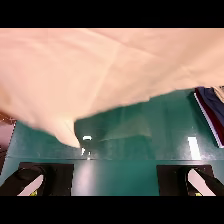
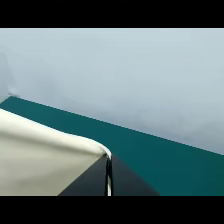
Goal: Fold the shirts.
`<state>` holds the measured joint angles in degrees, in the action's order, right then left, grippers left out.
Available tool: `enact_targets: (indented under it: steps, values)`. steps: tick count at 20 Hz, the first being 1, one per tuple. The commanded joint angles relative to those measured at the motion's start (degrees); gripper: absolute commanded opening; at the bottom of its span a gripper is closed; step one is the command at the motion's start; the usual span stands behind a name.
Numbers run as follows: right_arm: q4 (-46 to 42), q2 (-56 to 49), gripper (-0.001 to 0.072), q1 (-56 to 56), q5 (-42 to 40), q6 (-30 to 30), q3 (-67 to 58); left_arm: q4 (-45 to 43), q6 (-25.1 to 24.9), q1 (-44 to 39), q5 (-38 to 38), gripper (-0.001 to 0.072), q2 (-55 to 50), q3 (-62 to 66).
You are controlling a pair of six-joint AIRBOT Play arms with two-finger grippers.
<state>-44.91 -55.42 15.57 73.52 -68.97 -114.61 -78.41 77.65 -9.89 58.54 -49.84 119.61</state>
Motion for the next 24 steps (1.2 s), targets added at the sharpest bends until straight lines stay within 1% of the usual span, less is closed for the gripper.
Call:
enact_targets:
  steps: [1,3,4,6,7,9,10,12,13,14,16,18,19,20,21,23,24]
  values:
    - [-0.2,-6.6,0.0015,1.2,5.8,-3.8,-2.8,1.4,-0.1,0.0,5.9,0.0031,-0.5,-7.8]
    - [-0.9,-11.8,0.0015,-3.1,8.0,-4.7,1.8,0.6,-0.1,0.0,6.2,0.0031,-1.5,-18.1]
    - [-3.9,-15.0,0.0015,-6.4,9.2,-5.5,4.3,-0.4,-0.1,0.0,6.7,0.0031,-2.6,-22.8]
    - [-13.2,-21.0,0.0015,-13.2,9.1,-5.6,8.7,-3.7,-0.1,0.1,6.7,0.0031,-6.8,-31.9]
    - [-18.4,-24.4,0.0015,-16.4,7.3,-5.6,10.5,-5.4,-0.1,0.1,5.6,0.0031,-9.4,-35.5]
    - [-23.1,-31.1,0.0015,-20.3,1.9,-5.6,12.5,-8.1,-0.1,0.1,0.5,0.0031,-15.9,-40.9]
    - [-22.9,-34.4,0.0015,-21.1,-1.2,-5.7,12.8,-8.7,-0.5,0.1,-2.7,0.0031,-19.9,-42.1]
    - [-22.3,-39.5,0.0015,-21.5,-6.7,-6.7,12.8,-8.6,-3.1,0.1,-8.8,0.0031,-27.1,-42.2]
    - [-22.1,-41.3,0.0015,-21.5,-8.7,-7.5,12.8,-8.6,-3.1,0.1,-11.9,0.0032,-30.0,-42.2]
    - [-22.1,-42.9,0.0015,-21.5,-9.8,-8.0,12.8,-8.6,-3.1,0.1,-14.8,0.0031,-32.5,-42.2]
    - [-22.1,-44.9,0.0016,-21.4,-10.8,-8.0,12.8,-8.6,-2.8,0.1,-18.2,0.0032,-36.0,-42.1]
    - [-22.1,-45.9,0.0019,-21.3,-11.0,-8.2,12.8,-8.6,-0.8,0.1,-19.1,0.0035,-37.5,-42.1]
    - [-22.1,-46.2,0.0066,-21.3,-11.0,-8.2,12.8,-8.6,0.5,0.1,-19.1,0.0221,-37.7,-42.1]
    - [-22.1,-46.2,0.0273,-21.3,-11.0,-8.2,12.8,-8.5,1.7,0.1,-19.1,0.0542,-37.7,-42.1]
    - [-22.0,-46.1,0.0397,-21.3,-11.0,-8.2,12.8,-8.6,2.7,0.1,-18.5,0.0621,-37.7,-41.9]
    - [-21.6,-44.8,0.0395,-21.1,-10.2,-8.2,12.8,-8.9,3.0,0.8,-14.8,0.0621,-37.6,-39.7]
    - [-20.5,-43.5,0.0395,-20.5,-8.8,-8.2,12.8,-8.9,3.2,1.8,-11.1,0.062,-37.0,-37.9]
